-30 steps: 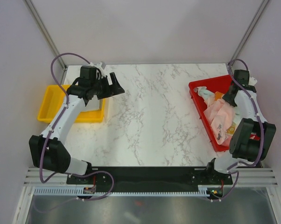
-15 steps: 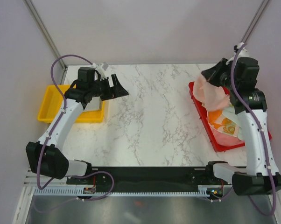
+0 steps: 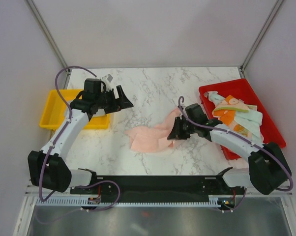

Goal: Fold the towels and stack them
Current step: Move the towel to the center of the board, then flatten out the crumpled towel

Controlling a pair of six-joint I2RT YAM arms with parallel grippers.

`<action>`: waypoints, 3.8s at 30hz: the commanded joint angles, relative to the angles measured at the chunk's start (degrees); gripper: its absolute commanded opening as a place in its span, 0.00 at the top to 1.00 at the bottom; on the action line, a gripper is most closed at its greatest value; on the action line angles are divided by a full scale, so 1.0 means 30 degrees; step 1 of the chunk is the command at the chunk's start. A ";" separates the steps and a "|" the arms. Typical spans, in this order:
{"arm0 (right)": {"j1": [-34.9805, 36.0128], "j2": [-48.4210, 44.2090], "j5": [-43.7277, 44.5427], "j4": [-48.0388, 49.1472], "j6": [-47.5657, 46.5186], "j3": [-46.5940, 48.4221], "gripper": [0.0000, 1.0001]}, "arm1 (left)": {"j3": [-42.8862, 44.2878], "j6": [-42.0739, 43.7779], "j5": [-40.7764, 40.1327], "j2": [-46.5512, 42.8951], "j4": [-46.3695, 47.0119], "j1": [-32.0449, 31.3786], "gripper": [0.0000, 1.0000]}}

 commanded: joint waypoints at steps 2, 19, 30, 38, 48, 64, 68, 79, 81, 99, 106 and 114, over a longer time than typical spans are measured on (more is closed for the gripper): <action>0.1042 0.0559 0.0977 0.0146 -0.1621 -0.0502 0.70 | -0.0423 0.0132 -0.1292 0.0676 0.0325 -0.0070 0.10; 0.0018 0.7819 1.0203 -0.4193 -0.3148 0.9484 0.38 | -0.4172 -0.0306 -0.5219 0.0883 -0.0614 -0.2677 0.19; -0.2268 1.1541 1.1204 -0.4691 -0.2529 1.1918 0.39 | -0.3939 -0.1127 -0.3900 0.2668 0.1348 -0.2911 0.20; -0.3323 1.1111 0.7629 -0.4046 -0.4027 1.1393 0.39 | 0.0090 -0.0485 -0.1062 0.5089 0.3899 -0.3058 0.20; -0.3792 0.3675 0.6901 -0.4399 -0.0247 0.5595 0.40 | 1.0288 0.4933 0.2632 1.3914 0.3550 -0.5661 0.22; -0.3763 -0.4304 0.4818 -0.4222 -0.0070 0.1314 0.41 | 1.8646 0.5350 0.2309 2.2238 0.2464 -0.8390 0.28; -0.3792 -0.5241 0.4934 -0.4251 -0.0012 0.1020 0.41 | 1.9381 0.5171 0.2107 2.3176 0.2084 -0.8595 0.36; -0.3763 -0.4805 0.4589 -0.3494 -0.0948 0.0526 0.40 | 1.8477 0.4676 0.1110 2.1074 0.1555 -0.8245 0.98; -0.3763 -0.4541 0.3418 -0.1506 -0.0804 -0.0090 0.38 | 1.6286 0.4178 0.1661 1.8703 0.2079 -0.7252 0.98; -0.0481 0.6003 0.4114 0.7028 0.0753 -0.0857 0.28 | 0.7809 0.1831 0.8316 1.3803 0.6917 -0.1505 0.98; -0.0452 0.8640 0.4113 0.7731 0.2853 0.1427 0.31 | 0.7985 0.3118 0.7205 1.3510 0.5659 -0.1272 0.98; 0.0134 0.9934 0.4209 0.6649 0.2843 0.2572 0.91 | 0.8043 0.2740 0.6121 1.2634 0.5423 -0.0481 0.98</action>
